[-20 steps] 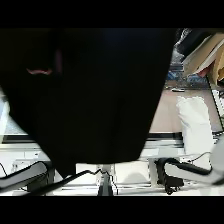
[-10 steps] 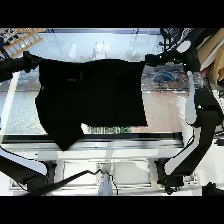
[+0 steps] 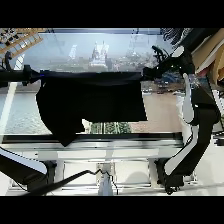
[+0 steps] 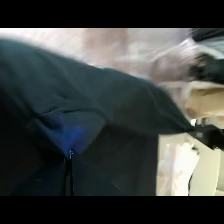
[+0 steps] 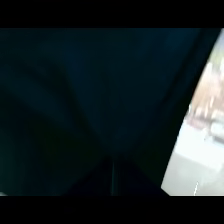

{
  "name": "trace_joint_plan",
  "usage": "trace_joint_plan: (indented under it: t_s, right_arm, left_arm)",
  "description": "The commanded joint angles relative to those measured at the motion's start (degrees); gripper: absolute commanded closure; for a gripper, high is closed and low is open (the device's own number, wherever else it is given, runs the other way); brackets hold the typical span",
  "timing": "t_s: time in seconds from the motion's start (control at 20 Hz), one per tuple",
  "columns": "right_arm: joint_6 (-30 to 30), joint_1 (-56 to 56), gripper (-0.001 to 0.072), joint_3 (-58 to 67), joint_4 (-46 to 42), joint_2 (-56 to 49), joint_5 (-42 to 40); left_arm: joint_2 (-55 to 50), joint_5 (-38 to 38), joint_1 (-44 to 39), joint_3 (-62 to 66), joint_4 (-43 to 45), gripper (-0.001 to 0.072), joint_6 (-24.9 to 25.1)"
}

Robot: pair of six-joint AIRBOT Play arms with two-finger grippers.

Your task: Fold the clothes and pants, and hang the long-sleeved shirts on hangers.

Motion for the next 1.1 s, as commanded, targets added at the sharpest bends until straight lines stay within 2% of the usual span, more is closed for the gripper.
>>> trace_joint_plan:
  t_s: [0.0, 0.05, 0.1, 0.15, 0.2, 0.25, 0.35, 0.4, 0.45, 0.5, 0.6, 0.8, 0.85, 0.95, 1.05]
  right_arm:
    - [2.32, 1.14, 0.0701, -4.52, -1.38, -0.2, 3.8]
    - [2.27, 1.7, 0.07, -5.7, -1.4, -0.39, 3.65]
    - [1.99, 2.38, 0.0644, -6.69, -1.55, -0.42, 2.82]
    - [1.81, 2.84, 0.0501, -6.86, -1.46, -0.42, 1.86]
    - [1.64, 3.04, 0.038, -6.84, -0.87, -0.24, 0.72]
    - [1.66, 3.04, 0.0359, -6.86, -0.81, 0.15, -0.17]
    - [1.66, 2.45, 0.0358, -6.95, -1.46, 1.2, 1.53]
    - [1.66, 1.7, 0.0355, -7.41, -1.75, 1.86, 3.13]
    - [1.66, 0.79, 0.0355, -8.59, -1.92, 2.86, 4.46]
    - [1.64, -0.37, 0.0355, -11.23, -1.9, 4.59, 4.7]
    - [0.0, -2.86, 0.0354, -20.02, -1.88, 9.86, 3.54]
    - [-6.1, -8.79, 0.0354, -42.99, -1.6, 22.27, -2.08]
    - [-8.11, -9.84, 0.0354, -47.45, -1.2, 24.06, -3.34]
    - [-10.73, -10.4, 0.0355, -52.61, -0.66, 24.87, -4.61]
    - [-12.55, -10.19, 0.0355, -55.19, 0.39, 24.85, -7.67]
  left_arm:
    - [-0.68, -3.82, 1.2, 0.0, 4.59, 0.07, -2.97]
    - [-0.94, -4.13, 0.98, 0.0, 4.61, 0.0699, -3.52]
    - [-1.16, -4.11, 0.79, 0.0, 4.59, 0.0656, -3.54]
    - [-1.2, -4.09, 0.76, 0.0, 4.57, 0.0398, -3.54]
    - [-1.14, -4.13, 0.79, 0.0, 4.57, 0.0052, -3.56]
    - [-1.11, -4.59, 0.87, 0.02, 4.57, 0.0015, -4.33]
    - [-1.09, -8.61, 2.25, 0.0, 5.53, 0.0023, -6.49]
    - [-0.87, -12.09, 3.3, -0.04, 9.03, 0.0098, -7.58]
    - [-0.17, -15.28, 4.26, -0.52, 14.16, 0.0206, -8.28]
    - [1.86, -16.5, 5.35, -2.91, 20.0, 0.0232, -9.03]
    - [8.96, -13.53, 7.96, -12.83, 26.51, 0.0232, -8.7]
    - [25.11, -4.94, 12.7, -36.98, 27.06, 0.0232, -1.31]
    - [28.0, -1.49, 12.98, -41.59, 26.99, 0.0231, -1.09]
    - [31.91, 3.61, 12.5, -48.33, 26.82, 0.0223, 1.05]
    - [33.0, 4.22, 11.72, -51.71, 26.62, 0.019, 1.7]
